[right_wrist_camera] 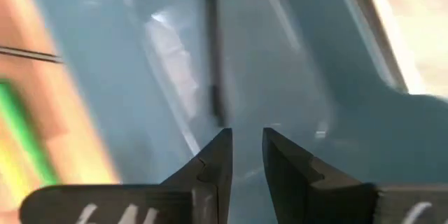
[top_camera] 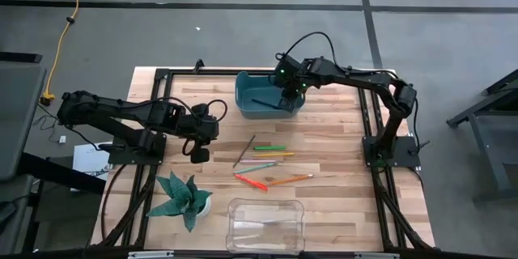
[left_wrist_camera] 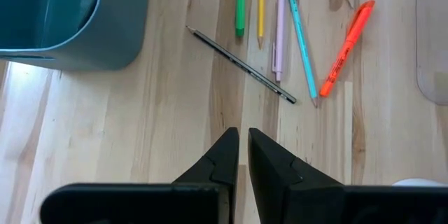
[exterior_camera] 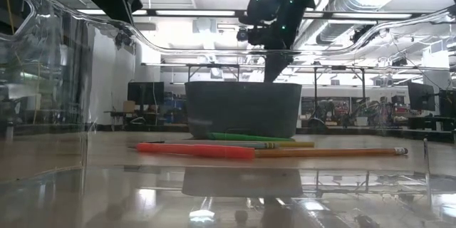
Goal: Sort pens & pencils
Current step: Put the green pen into the dark blue bin
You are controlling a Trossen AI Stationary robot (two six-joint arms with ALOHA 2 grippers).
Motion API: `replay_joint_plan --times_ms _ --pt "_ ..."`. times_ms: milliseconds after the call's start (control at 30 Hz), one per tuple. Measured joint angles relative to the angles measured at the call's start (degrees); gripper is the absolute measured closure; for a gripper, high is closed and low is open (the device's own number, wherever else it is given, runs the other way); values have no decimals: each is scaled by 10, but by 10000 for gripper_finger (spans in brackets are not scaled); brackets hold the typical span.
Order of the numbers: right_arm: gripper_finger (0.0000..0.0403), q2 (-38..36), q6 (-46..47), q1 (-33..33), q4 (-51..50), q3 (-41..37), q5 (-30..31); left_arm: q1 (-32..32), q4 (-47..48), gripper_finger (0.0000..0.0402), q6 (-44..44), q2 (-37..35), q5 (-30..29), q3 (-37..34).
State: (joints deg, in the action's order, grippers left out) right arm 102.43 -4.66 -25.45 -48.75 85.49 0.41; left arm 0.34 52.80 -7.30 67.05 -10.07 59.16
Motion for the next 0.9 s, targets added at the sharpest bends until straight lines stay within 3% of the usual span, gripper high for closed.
replay_joint_plan --times_ms 100,500,733,900 --pt "331 -1 19 10 -17 18 -48 0 0 378 5 0 2 0" --pt "331 -10 5 132 -66 98 -117 0 -2 378 16 0 13 0" --pt "331 -10 -5 191 -88 52 -110 0 -3 378 26 0 21 0" --pt "331 -9 -1 215 -37 -23 -110 0 -3 378 30 0 21 0"
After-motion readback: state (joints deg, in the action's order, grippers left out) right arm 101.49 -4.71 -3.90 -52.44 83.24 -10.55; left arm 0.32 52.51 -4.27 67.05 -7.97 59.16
